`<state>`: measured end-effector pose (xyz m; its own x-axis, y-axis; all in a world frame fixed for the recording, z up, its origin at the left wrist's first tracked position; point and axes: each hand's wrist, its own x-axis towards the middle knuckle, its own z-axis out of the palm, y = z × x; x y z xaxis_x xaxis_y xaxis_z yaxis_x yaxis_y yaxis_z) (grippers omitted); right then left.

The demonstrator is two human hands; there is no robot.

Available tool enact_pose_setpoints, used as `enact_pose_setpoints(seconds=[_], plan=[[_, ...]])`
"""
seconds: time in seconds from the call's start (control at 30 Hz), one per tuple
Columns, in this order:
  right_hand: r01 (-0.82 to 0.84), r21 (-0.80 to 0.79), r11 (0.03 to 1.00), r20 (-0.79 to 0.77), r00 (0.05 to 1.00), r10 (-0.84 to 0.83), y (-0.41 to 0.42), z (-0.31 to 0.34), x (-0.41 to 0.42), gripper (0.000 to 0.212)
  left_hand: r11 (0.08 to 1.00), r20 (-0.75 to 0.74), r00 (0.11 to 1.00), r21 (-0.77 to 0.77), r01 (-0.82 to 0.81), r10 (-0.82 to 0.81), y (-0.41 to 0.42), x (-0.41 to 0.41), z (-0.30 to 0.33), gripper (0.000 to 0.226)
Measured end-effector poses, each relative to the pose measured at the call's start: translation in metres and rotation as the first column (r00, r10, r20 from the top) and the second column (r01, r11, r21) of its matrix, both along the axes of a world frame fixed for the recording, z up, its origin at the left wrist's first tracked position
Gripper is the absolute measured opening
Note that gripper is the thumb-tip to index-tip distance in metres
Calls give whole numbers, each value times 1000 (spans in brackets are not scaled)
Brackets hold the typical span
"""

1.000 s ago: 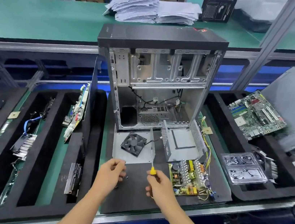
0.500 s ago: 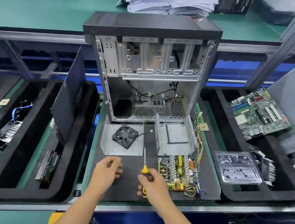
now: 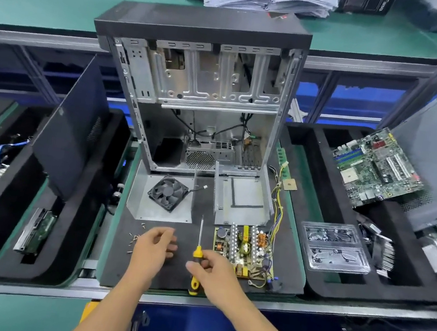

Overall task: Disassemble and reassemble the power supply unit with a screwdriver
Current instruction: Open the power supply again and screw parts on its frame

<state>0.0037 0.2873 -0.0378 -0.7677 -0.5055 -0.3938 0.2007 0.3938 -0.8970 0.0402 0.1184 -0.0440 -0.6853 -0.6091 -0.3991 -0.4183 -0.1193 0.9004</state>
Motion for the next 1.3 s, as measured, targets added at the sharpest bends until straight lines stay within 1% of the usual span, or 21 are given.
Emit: enact_pose_setpoints(seconds=[0.1, 0.27, 0.33, 0.43, 0.5, 0.57, 0.6, 0.67, 0.73, 0.8, 0.9, 0.93, 1.0, 1.07, 1.17, 1.23, 1.3], plan=[[-13, -3, 1000, 6, 1000, 13, -11, 1, 7, 20, 1000, -4, 1000, -6, -20, 20, -11, 9, -1, 11], [2, 12, 1000, 15, 1000, -2, -35, 3, 17, 15, 1000, 4, 1000, -17, 4, -4, -35, 21, -7, 12], [6, 2, 1000, 27, 1000, -6, -46, 4, 22, 12, 999, 0, 1000, -52, 12, -12, -49, 25, -7, 13], [9, 2, 1000, 41, 999, -9, -60, 4, 29, 9, 987, -8, 1000, -161, 13, -14, -72, 31, -6, 18], [9, 6, 1000, 44, 999, -9, -70, 5, 33, 9, 973, -44, 999, -227, -41, 32, -88, 38, -5, 23], [14, 21, 1000, 42, 999, -15, -80, 4, 37, 11, 942, -64, 991, -310, -133, 119, -104, 47, -4, 28], [28, 27, 999, 46, 998, -30, -84, 4, 38, 15, 923, -70, 984, -340, -180, 166, -111, 52, -3, 29], [71, 45, 996, 61, 995, -74, -94, 2, 41, 26, 902, -80, 966, -347, -258, 246, -126, 61, -3, 29], [108, 69, 992, 58, 992, -112, -101, 0, 45, 34, 885, -65, 962, -379, -270, 266, -138, 68, -6, 25], [126, 88, 988, 40, 991, -130, -108, -4, 50, 35, 866, -46, 970, -442, -235, 239, -147, 72, -11, 21], [139, 152, 978, -27, 990, -137, -117, -7, 55, 34, 851, 11, 991, -514, -107, 131, -154, 74, -20, 7], [150, 174, 973, -58, 988, -142, -119, -7, 55, 35, 844, 43, 995, -534, -57, 94, -156, 74, -23, 11], [158, 221, 962, -129, 983, -132, -125, -8, 55, 42, 829, 125, 990, -559, 22, 58, -160, 73, -28, 27], [145, 267, 953, -193, 977, -94, -131, -7, 56, 45, 815, 184, 982, -573, 80, 33, -161, 73, -30, 39], [159, 376, 913, -322, 946, -33, -139, -4, 53, 37, 782, 235, 972, -603, 155, -12, -158, 74, -32, 49], [175, 481, 859, -419, 907, 51, -147, 0, 48, 36, 757, 247, 968, -624, 193, -44, -157, 73, -34, 55], [203, 532, 822, -485, 869, 100, -154, 2, 42, 36, 725, 260, 963, -650, 228, -70, -158, 69, -36, 56]])
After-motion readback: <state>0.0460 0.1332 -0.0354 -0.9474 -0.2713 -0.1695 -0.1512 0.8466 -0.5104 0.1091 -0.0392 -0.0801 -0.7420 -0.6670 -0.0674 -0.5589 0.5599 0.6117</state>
